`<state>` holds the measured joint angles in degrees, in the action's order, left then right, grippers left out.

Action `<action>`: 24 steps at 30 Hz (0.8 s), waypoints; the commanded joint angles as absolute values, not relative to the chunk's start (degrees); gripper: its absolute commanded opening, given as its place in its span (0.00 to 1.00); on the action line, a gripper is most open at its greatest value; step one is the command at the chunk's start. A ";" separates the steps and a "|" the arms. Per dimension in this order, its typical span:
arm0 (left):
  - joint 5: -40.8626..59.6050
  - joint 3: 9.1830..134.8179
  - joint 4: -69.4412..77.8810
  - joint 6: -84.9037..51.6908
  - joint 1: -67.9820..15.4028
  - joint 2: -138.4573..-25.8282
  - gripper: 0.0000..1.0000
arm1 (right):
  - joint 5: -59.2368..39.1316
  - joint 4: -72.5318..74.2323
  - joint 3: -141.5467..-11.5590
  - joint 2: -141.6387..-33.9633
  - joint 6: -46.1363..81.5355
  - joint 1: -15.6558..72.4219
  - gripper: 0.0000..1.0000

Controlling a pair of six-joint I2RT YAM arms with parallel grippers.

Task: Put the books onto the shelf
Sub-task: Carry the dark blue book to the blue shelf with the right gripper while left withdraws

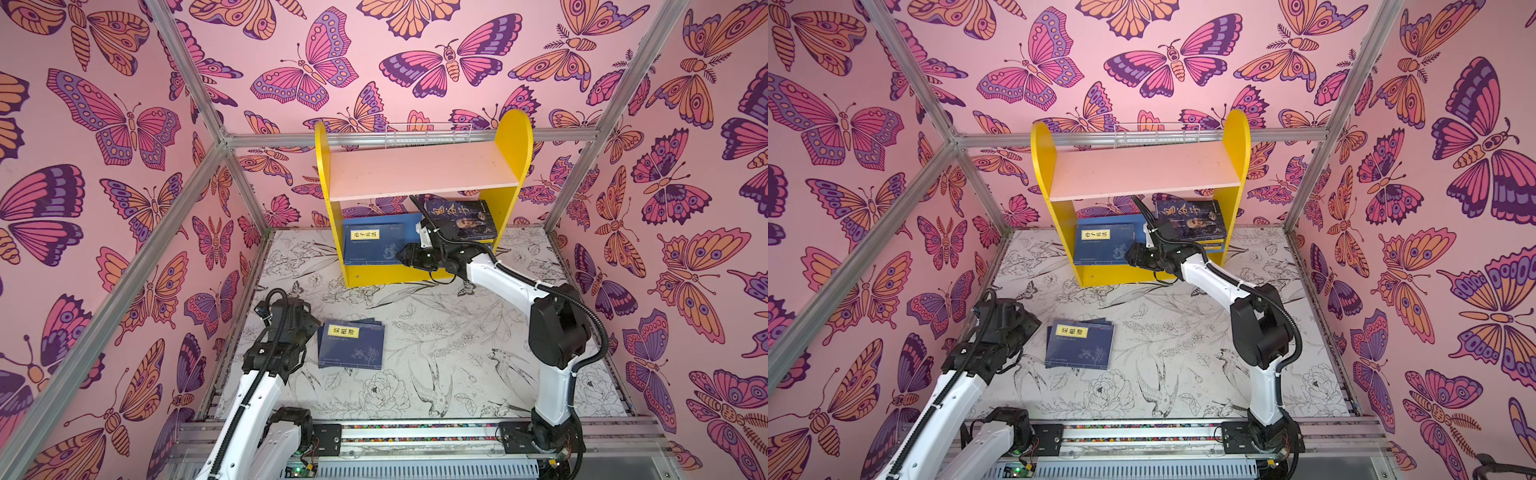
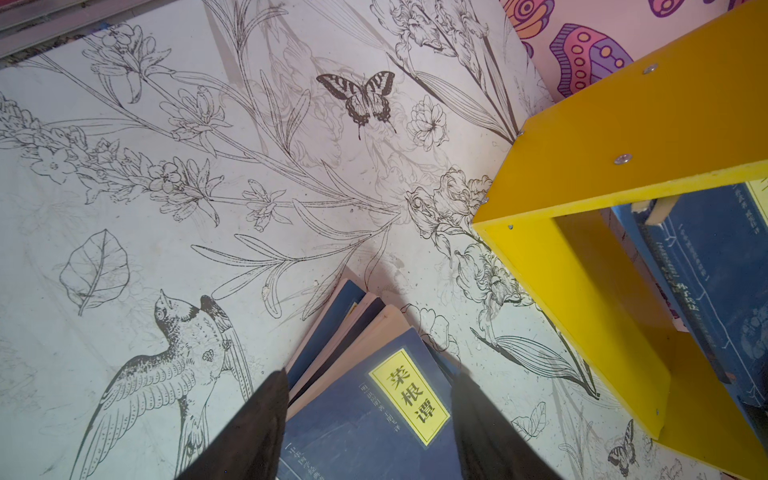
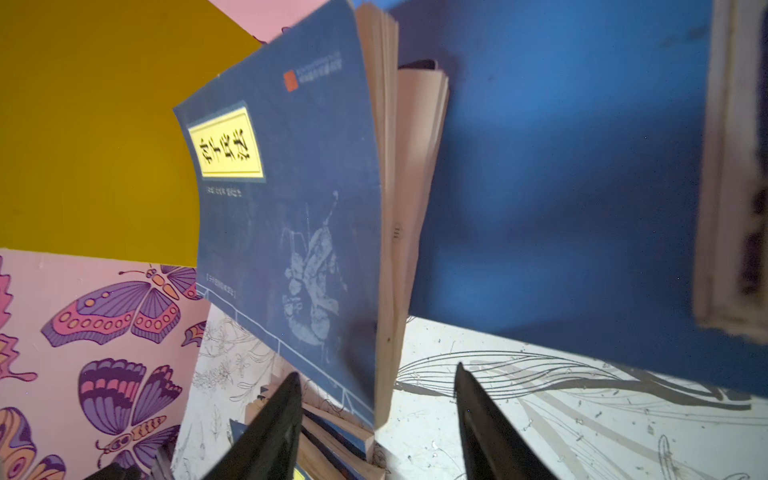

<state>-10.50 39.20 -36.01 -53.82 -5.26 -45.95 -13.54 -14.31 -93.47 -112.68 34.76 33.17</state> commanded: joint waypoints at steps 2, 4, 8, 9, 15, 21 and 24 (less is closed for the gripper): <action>-9.58 39.87 -36.12 -51.63 -5.02 -46.57 0.65 | -9.71 -21.05 -94.19 -109.60 23.58 35.26 0.59; -9.58 39.93 -36.08 -51.67 -5.10 -47.04 0.65 | -8.73 -24.02 -95.51 -109.97 20.33 35.85 0.60; -9.14 40.03 -35.90 -52.18 -5.03 -47.98 0.65 | -6.53 -30.45 -100.06 -112.51 15.29 36.47 0.62; -9.05 40.10 -35.83 -52.21 -5.07 -48.17 0.65 | -6.37 -32.21 -101.49 -113.55 14.09 36.61 0.62; -8.96 40.10 -35.95 -52.38 -5.07 -47.93 0.65 | -2.92 -39.12 -109.71 -118.96 7.12 37.73 0.62; -8.79 40.22 -35.90 -52.74 -4.95 -47.80 0.65 | -0.80 -43.86 -115.40 -122.55 2.56 38.38 0.63; -8.89 40.17 -35.93 -52.65 -4.98 -47.76 0.65 | -0.26 -43.78 -115.36 -122.65 1.02 38.59 0.63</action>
